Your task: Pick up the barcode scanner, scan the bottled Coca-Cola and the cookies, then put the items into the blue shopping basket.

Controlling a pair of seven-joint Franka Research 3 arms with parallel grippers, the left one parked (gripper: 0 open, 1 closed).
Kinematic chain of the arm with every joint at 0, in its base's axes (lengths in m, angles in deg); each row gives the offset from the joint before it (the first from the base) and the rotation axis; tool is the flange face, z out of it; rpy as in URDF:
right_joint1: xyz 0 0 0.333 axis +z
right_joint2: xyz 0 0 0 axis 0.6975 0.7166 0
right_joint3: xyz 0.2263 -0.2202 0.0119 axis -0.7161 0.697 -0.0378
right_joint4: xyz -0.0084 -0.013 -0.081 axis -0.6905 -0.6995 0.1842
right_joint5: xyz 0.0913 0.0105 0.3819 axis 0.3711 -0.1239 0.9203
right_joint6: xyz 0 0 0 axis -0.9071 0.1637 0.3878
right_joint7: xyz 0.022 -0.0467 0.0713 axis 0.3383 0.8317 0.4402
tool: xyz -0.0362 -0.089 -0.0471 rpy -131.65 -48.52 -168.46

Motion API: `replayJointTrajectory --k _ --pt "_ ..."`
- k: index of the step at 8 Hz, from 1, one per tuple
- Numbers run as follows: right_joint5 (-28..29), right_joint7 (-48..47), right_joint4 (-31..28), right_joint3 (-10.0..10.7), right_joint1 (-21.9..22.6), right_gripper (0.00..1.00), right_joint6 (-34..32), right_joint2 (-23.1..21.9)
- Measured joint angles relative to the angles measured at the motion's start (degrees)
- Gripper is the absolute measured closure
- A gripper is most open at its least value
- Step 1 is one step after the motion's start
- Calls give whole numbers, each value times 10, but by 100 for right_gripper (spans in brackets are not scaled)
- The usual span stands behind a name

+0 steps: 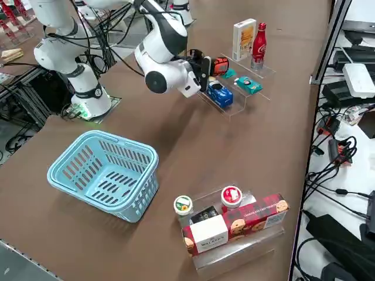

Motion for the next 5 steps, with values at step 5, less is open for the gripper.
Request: replayJointTrajectory --k 5 --pt "-350 -269 33 -12 5 57 49 -56"
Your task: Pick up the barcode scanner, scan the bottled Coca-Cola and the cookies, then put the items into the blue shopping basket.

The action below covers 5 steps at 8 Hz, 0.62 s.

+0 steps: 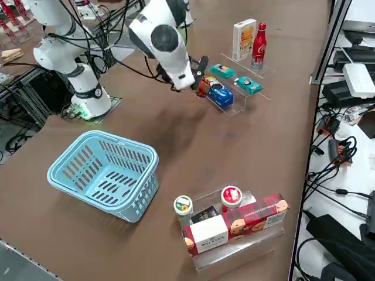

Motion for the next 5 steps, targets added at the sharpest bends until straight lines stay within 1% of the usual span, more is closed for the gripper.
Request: replayJointTrajectory --k 2,3,4,5 --pt "-128 -106 -17 -2 22 57 26 -16" --pt "-198 -152 -44 -2 34 57 49 -36" --pt "-235 -175 -89 -3 40 57 87 -66" --pt "-247 -178 -138 -4 41 57 126 -92"
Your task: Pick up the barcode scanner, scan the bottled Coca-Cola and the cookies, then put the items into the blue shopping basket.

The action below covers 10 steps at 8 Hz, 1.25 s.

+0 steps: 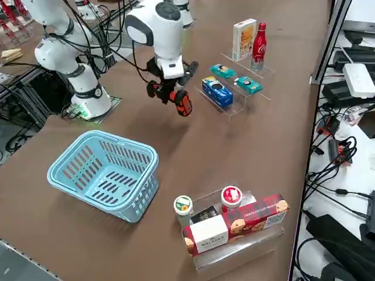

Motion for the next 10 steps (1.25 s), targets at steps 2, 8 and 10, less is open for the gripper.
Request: replayJointTrajectory --k 2,8,10 --pt "-14 -2 -80 -10 3 57 90 -19" --pt "-59 -14 -158 -15 5 57 236 -3" --pt "-63 -14 -158 -15 5 57 249 12"
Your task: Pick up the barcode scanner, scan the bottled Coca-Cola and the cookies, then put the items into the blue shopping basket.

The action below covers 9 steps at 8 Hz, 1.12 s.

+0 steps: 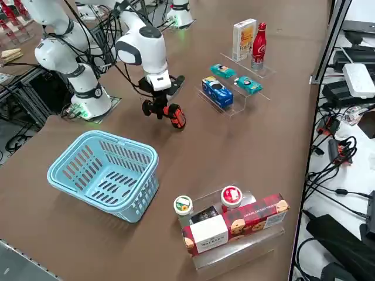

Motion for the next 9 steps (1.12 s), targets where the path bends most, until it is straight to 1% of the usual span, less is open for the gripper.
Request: replayJointTrajectory --k 2,4,5,6,7,8,9 --pt "-1 -1 0 0 0 56 18 20" --pt "-1 -2 0 0 -1 23 23 26" --pt "-1 -2 1 1 -1 3 23 26" --pt "-1 -2 5 2 -1 0 23 26" --pt "-1 -2 15 4 -1 0 22 24" --pt "-1 -2 37 5 -1 0 -3 14" --pt "-1 -9 83 5 -1 0 -67 -1"
